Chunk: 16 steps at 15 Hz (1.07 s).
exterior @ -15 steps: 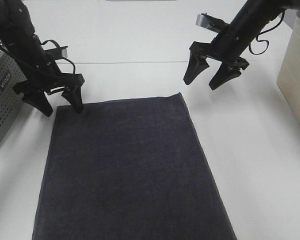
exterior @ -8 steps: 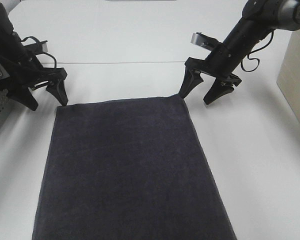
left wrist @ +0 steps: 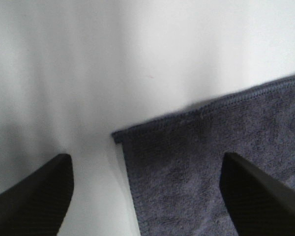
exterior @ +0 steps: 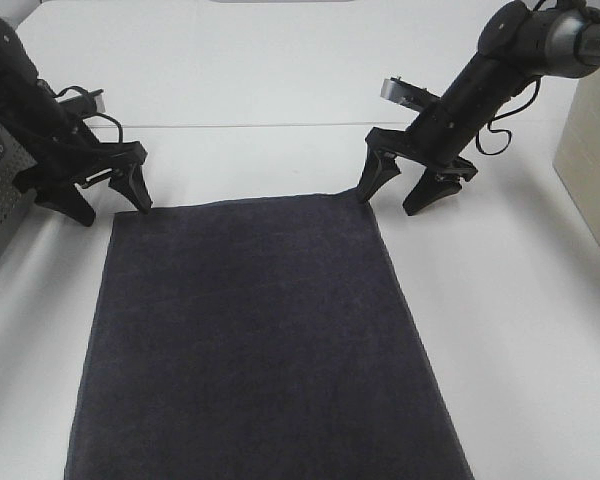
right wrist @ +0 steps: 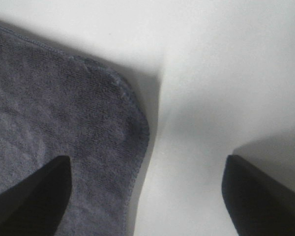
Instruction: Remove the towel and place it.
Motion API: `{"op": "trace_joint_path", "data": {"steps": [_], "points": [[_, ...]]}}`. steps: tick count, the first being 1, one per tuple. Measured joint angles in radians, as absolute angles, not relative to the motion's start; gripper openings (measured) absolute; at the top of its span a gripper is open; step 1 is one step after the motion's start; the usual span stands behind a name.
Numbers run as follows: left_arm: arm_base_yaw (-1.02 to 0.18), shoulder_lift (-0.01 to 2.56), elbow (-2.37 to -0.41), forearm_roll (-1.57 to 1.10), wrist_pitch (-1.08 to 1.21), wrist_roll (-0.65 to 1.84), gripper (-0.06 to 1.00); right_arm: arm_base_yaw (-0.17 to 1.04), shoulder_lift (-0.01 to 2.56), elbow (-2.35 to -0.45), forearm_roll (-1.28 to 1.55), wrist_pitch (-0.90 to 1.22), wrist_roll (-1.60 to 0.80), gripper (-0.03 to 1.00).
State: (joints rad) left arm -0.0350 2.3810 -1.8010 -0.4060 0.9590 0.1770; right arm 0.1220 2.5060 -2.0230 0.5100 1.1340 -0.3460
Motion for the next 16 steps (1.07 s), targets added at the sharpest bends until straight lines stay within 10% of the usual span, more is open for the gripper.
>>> {"op": "trace_joint_path", "data": {"steps": [12,16], "points": [[-0.107,2.396,-1.810,-0.410,0.990,0.161,0.75,0.228,2.523,-2.030,0.497,1.026,-0.345,0.75],[-0.155,2.406,-1.814,-0.418,0.966,0.115,0.61,0.245,2.524,-2.034,0.403,1.002,-0.309,0.51]]}}
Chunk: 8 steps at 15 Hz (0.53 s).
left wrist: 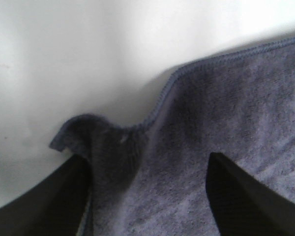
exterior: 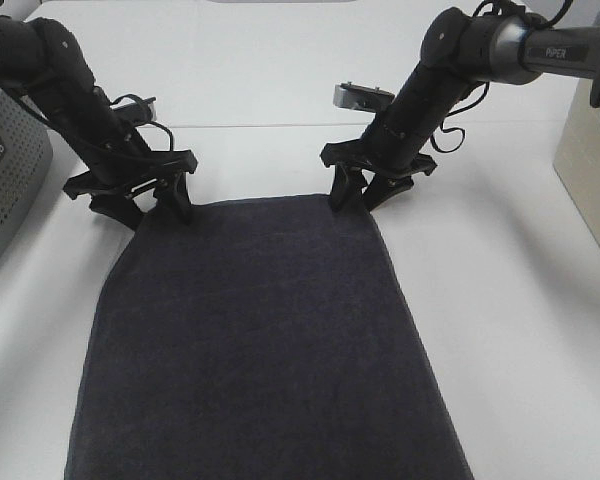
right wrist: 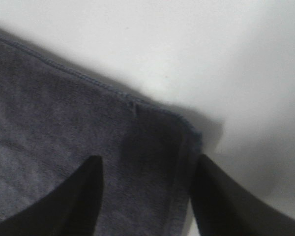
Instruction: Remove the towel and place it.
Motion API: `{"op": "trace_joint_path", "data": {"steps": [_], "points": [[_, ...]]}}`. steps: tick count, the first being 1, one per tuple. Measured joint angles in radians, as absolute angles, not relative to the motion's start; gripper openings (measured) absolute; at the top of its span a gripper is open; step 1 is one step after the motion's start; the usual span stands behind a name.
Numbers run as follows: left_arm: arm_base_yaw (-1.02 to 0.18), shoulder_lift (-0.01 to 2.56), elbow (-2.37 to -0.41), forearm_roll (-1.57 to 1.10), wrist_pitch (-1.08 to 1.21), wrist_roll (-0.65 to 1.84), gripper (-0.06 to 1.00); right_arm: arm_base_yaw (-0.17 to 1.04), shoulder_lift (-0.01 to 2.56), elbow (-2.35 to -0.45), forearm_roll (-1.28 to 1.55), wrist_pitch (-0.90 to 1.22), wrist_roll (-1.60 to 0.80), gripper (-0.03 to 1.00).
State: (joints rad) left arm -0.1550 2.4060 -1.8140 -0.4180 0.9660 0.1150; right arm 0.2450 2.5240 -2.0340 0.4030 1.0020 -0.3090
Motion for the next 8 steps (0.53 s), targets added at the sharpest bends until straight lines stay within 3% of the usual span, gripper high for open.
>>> {"op": "trace_joint_path", "data": {"steps": [4,5,8], "points": [[-0.156,2.417,-1.814,-0.411,0.961,0.127,0.10,0.244,2.529,-2.034,0.380,0.985,-0.293,0.04],[-0.156,2.417,-1.814,-0.410,0.960,0.139,0.03,0.244,2.529,-2.034,0.380,0.985,-0.293,0.01],[-0.156,2.417,-1.814,-0.410,0.947,0.156,0.01,0.244,2.529,-2.034,0.380,0.981,-0.291,0.01]]}}
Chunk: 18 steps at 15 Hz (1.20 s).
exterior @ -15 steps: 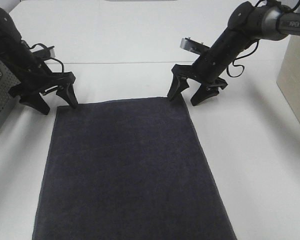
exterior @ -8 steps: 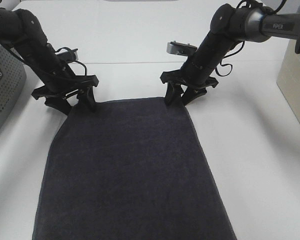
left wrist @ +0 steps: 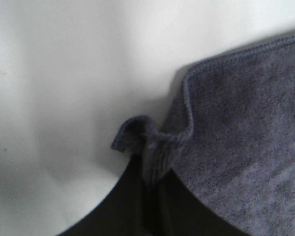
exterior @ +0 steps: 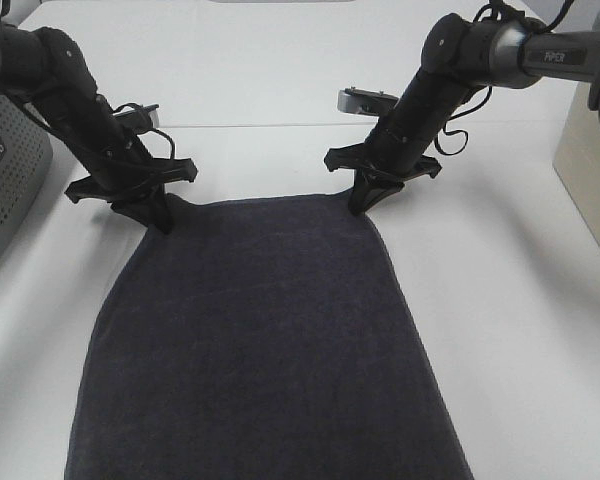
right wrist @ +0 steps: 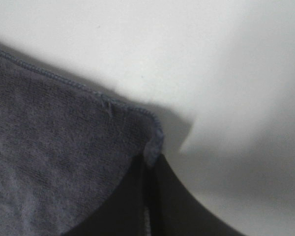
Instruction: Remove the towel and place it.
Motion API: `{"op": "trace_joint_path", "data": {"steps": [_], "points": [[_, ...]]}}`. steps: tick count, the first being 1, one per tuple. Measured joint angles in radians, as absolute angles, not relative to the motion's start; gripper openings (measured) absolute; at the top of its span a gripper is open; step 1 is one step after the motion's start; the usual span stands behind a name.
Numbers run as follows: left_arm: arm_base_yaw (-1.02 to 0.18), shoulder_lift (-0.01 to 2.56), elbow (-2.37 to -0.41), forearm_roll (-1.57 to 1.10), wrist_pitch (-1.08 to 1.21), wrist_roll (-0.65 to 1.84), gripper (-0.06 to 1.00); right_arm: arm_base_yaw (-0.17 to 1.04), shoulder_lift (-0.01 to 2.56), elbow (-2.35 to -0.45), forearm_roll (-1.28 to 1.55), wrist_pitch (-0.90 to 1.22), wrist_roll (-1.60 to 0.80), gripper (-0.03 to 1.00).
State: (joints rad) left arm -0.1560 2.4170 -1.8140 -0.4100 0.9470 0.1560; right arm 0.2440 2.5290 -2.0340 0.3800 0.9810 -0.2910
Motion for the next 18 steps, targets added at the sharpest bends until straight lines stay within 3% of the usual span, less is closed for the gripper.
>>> {"op": "trace_joint_path", "data": {"steps": [3,9,18], "points": [[-0.157,2.433,-1.861,-0.390,0.870,0.176,0.01,0.245,2.534,-2.060,0.337,0.945,-0.285,0.01],[-0.157,2.453,-2.045,-0.397,0.687,0.260,0.01,0.245,2.546,-2.283,0.236,0.822,-0.258,0.01],[-0.178,2.453,-2.053,-0.419,0.435,0.360,0.01,0.245,2.547,-2.293,0.212,0.625,-0.258,0.01]]}}
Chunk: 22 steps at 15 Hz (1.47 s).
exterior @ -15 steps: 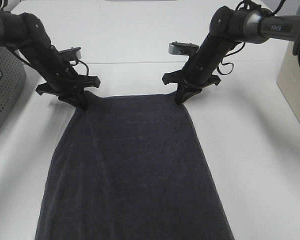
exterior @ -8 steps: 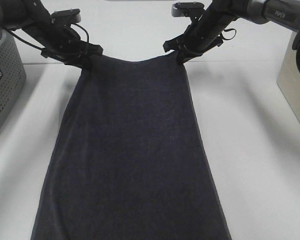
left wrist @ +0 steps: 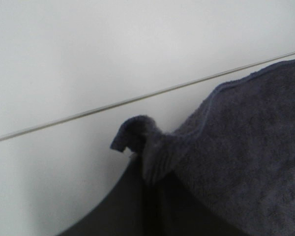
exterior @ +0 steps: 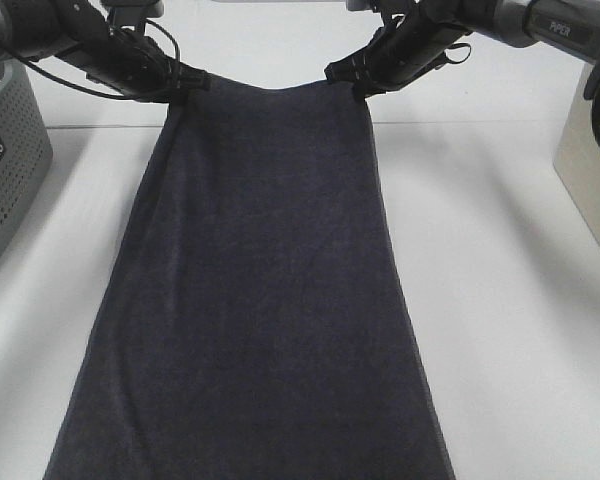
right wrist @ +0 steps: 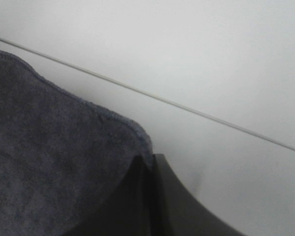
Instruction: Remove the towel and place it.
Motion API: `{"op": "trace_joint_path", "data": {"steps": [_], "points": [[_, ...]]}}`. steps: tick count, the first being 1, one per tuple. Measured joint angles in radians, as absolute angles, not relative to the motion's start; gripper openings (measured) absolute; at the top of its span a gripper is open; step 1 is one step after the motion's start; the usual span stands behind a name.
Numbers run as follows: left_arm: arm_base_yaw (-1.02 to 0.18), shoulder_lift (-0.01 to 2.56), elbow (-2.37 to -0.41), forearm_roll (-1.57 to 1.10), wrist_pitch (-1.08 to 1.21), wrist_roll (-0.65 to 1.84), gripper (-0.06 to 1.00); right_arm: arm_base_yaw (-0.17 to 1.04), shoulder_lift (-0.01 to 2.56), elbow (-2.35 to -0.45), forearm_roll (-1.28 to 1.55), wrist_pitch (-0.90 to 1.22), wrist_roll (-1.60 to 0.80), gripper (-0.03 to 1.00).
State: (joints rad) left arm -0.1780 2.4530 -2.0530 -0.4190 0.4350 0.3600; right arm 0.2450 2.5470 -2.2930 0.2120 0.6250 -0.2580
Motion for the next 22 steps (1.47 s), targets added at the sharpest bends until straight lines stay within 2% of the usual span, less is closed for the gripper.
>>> {"op": "trace_joint_path", "data": {"steps": [6,22], "points": [[-0.209,2.453,-2.053,-0.419,0.266,0.404,0.01,0.245,2.547,-2.293,0.207,0.494,-0.259,0.01],[-0.209,2.580,-2.053,-0.408,0.093,0.407,0.01,0.245,2.650,-2.293,0.204,0.387,-0.259,0.01]]}}
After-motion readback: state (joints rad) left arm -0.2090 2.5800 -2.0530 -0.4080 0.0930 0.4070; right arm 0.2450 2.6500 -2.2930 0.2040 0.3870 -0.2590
